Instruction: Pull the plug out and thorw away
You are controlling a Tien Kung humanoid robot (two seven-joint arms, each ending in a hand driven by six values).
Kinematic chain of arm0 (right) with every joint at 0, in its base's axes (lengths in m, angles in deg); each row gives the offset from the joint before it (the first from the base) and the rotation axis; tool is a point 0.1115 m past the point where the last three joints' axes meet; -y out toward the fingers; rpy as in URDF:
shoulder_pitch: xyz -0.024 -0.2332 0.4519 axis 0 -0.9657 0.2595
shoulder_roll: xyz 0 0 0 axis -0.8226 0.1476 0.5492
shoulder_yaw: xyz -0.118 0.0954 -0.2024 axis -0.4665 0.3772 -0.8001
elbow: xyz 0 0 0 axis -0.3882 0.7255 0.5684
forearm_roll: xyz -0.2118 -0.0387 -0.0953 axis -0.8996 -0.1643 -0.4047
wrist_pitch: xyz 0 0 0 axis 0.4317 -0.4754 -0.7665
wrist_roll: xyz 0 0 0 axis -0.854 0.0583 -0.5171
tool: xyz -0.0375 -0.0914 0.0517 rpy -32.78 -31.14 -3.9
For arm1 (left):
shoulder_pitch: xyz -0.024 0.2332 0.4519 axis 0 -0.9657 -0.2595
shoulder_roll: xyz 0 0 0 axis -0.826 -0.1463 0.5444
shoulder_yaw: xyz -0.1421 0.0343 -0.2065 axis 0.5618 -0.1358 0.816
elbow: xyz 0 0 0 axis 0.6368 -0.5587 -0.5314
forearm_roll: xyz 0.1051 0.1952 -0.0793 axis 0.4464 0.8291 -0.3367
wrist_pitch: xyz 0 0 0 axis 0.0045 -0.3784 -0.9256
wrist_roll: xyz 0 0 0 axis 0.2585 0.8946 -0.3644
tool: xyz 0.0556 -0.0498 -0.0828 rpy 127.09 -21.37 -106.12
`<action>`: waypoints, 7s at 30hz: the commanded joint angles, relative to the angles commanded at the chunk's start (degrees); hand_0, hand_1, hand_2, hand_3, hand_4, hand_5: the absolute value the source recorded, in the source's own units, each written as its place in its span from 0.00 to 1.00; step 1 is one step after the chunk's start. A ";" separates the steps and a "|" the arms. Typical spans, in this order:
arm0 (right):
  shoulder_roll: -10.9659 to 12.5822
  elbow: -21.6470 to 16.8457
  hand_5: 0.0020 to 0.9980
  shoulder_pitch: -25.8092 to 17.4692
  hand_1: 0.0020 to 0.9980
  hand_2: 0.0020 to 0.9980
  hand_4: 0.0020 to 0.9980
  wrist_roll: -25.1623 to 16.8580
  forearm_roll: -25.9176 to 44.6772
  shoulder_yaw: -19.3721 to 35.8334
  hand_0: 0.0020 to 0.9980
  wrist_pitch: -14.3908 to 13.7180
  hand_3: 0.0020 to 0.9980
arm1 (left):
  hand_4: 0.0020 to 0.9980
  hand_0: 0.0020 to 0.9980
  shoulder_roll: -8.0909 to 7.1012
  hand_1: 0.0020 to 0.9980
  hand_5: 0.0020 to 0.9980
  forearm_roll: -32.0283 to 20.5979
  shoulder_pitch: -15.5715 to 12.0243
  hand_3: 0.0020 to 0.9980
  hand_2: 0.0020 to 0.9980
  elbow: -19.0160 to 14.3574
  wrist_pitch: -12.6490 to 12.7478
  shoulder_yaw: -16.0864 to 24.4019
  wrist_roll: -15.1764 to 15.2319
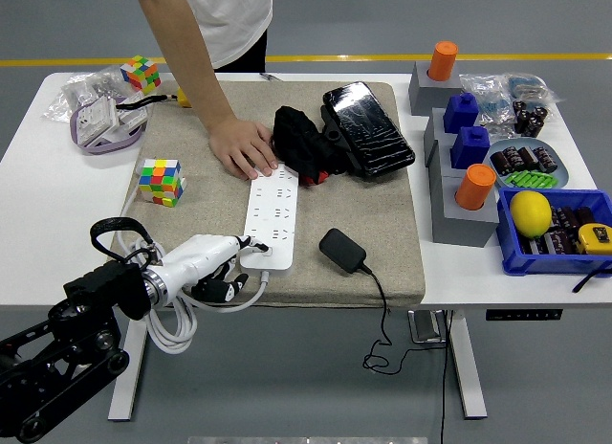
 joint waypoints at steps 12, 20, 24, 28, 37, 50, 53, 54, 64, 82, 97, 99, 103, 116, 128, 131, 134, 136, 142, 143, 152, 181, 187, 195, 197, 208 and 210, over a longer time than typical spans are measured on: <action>-0.17 0.03 0.45 -0.18 0.65 0.67 0.96 -0.03 -0.11 0.39 0.57 -0.02 0.56 | 0.47 0.07 -0.44 0.04 0.00 -0.66 0.10 0.85 0.11 -1.98 0.83 0.44 1.07; -0.23 0.04 0.45 -0.15 0.65 0.67 0.96 -0.03 -0.18 0.56 0.57 -0.14 0.56 | 0.66 0.12 -0.09 0.10 0.00 -1.87 0.05 0.86 0.15 -3.07 4.25 4.70 5.51; -0.47 0.09 0.45 -0.19 0.65 0.67 0.96 -0.06 -0.23 0.63 0.57 -0.05 0.56 | 0.86 0.18 1.89 0.17 0.22 -2.57 0.48 0.86 0.27 -1.17 6.06 8.28 7.60; -0.58 0.08 0.45 -0.12 0.65 0.67 0.96 -0.06 -0.15 0.51 0.57 -0.02 0.56 | 1.00 0.62 3.81 0.79 0.54 -2.66 1.33 0.93 0.81 0.94 7.70 11.23 9.33; -0.45 0.06 0.45 0.25 0.65 0.67 0.97 0.00 -0.07 0.49 0.57 -0.11 0.56 | 1.00 0.87 6.36 0.94 0.67 -2.89 2.03 0.97 0.94 5.08 9.97 16.27 10.96; -0.50 0.03 0.45 0.39 0.65 0.67 0.96 -0.01 -0.07 0.60 0.57 -0.01 0.56 | 1.00 1.00 6.71 1.00 0.75 -3.59 1.96 1.00 1.00 5.88 10.05 17.54 9.43; -0.50 0.04 0.45 0.38 0.65 0.67 0.96 0.01 -0.05 0.57 0.57 0.01 0.56 | 1.00 0.93 6.77 0.98 0.53 -4.11 1.85 1.00 0.95 6.17 10.25 17.87 9.45; -0.51 0.03 0.45 0.35 0.65 0.67 0.96 0.00 -0.05 0.57 0.57 0.00 0.56 | 1.00 0.93 6.77 0.98 0.53 -4.02 1.76 1.00 0.95 6.18 10.27 17.97 9.39; -0.55 0.00 0.45 0.48 0.65 0.67 0.96 0.05 -0.05 0.70 0.57 0.06 0.56 | 1.00 0.86 6.80 0.92 0.47 -4.77 1.45 0.98 0.89 6.26 10.02 18.54 9.50; -0.04 -0.04 0.45 0.69 0.65 0.67 0.96 0.14 0.03 -0.07 0.57 0.14 0.56 | 0.99 0.83 7.04 0.90 0.46 -5.16 1.48 0.96 0.88 6.14 9.95 18.92 10.24; -0.37 -0.55 0.45 0.89 0.65 0.67 0.96 0.02 0.11 0.07 0.57 -0.26 0.56 | 0.98 0.82 5.99 0.90 0.46 -5.57 2.93 0.96 0.88 5.66 9.92 17.98 10.33; -0.08 -0.47 0.45 0.72 0.65 0.67 0.96 0.19 0.03 0.23 0.57 -0.32 0.56 | 0.98 0.82 6.03 0.90 0.46 -5.73 2.65 0.96 0.88 5.70 9.94 18.00 10.36; 0.16 -0.38 0.45 0.70 0.65 0.67 0.96 0.24 -0.01 0.05 0.57 -0.15 0.56 | 0.98 0.82 6.16 0.90 0.46 -5.81 2.48 0.95 0.88 5.77 9.67 17.97 10.20; -0.48 -0.49 0.45 -0.30 0.65 0.67 0.96 0.09 -0.38 1.16 0.57 -0.10 0.56 | 0.98 0.81 6.25 0.89 0.45 -6.03 2.75 0.95 0.87 5.53 9.05 17.51 9.76; -0.35 -1.38 0.45 -0.47 0.64 0.67 0.96 0.23 0.06 0.56 0.57 -0.49 0.56 | 0.98 0.81 5.68 0.89 0.45 -5.70 2.33 0.95 0.87 5.44 8.41 17.43 9.05; -0.76 -1.10 0.45 -0.68 0.65 0.67 0.96 0.39 -0.12 0.70 0.57 -0.09 0.56 | 0.98 0.81 5.25 0.89 0.45 -5.75 2.23 0.95 0.87 5.36 8.33 17.47 8.95; -0.59 -1.35 0.45 -0.69 0.65 0.67 0.96 0.45 -0.06 0.65 0.57 -0.24 0.56 | 0.98 0.81 5.04 0.89 0.45 -5.77 2.02 0.95 0.87 5.06 8.28 17.29 8.94; -0.56 -1.35 0.45 -0.61 0.65 0.67 0.96 0.50 -0.11 0.89 0.57 -0.38 0.56 | 0.98 0.81 4.86 0.89 0.45 -5.70 2.15 0.95 0.87 5.13 8.10 16.95 8.80; -0.74 -1.17 0.45 -0.86 0.65 0.67 0.96 0.46 -0.24 1.05 0.57 -0.40 0.56 | 0.98 0.80 5.37 0.89 0.45 -5.80 1.77 0.95 0.87 5.12 7.78 17.01 8.55; -0.76 -1.18 0.45 -0.87 0.65 0.67 0.96 0.43 -0.21 1.07 0.57 -0.42 0.56 | 0.97 0.80 5.42 0.89 0.45 -5.83 1.73 0.95 0.87 5.10 7.76 16.98 8.54; -0.90 -1.22 0.45 -0.63 0.64 0.67 0.96 0.26 -0.30 1.40 0.57 -0.56 0.56 | 0.97 0.80 5.37 0.89 0.45 -5.91 1.95 0.95 0.87 5.11 7.45 16.89 8.42; -0.57 -1.15 0.45 -0.42 0.64 0.67 0.96 0.33 -0.36 1.04 0.57 -0.29 0.56 | 0.97 0.79 5.14 0.88 0.45 -6.04 2.61 0.95 0.87 5.08 7.17 17.22 8.40; -0.50 -1.16 0.45 -0.46 0.65 0.67 0.96 0.32 -0.27 0.92 0.57 -0.27 0.56 | 0.97 0.79 5.15 0.88 0.46 -6.06 2.61 0.95 0.87 5.15 7.14 17.18 8.41; -0.54 -1.21 0.45 -0.69 0.65 0.67 0.96 0.33 -0.24 0.86 0.57 -0.32 0.56 | 0.98 0.79 5.11 0.88 0.46 -6.09 2.34 0.96 0.87 5.13 7.11 17.13 8.41; -0.60 -1.18 0.45 -0.79 0.65 0.67 0.96 0.34 -0.26 0.92 0.57 -0.31 0.56 | 0.97 0.79 5.16 0.88 0.46 -6.08 2.27 0.96 0.87 5.16 7.08 17.12 8.40; -0.57 -1.19 0.45 -0.78 0.65 0.67 0.96 0.39 -0.36 1.21 0.57 -0.37 0.56 | 0.98 0.79 5.24 0.88 0.46 -6.05 2.27 0.96 0.87 5.14 7.04 17.32 8.35; -0.57 -1.21 0.45 -0.79 0.65 0.67 0.96 0.39 -0.35 1.24 0.57 -0.37 0.56 | 0.98 0.79 5.25 0.88 0.46 -6.06 2.25 0.96 0.87 5.14 7.02 17.31 8.34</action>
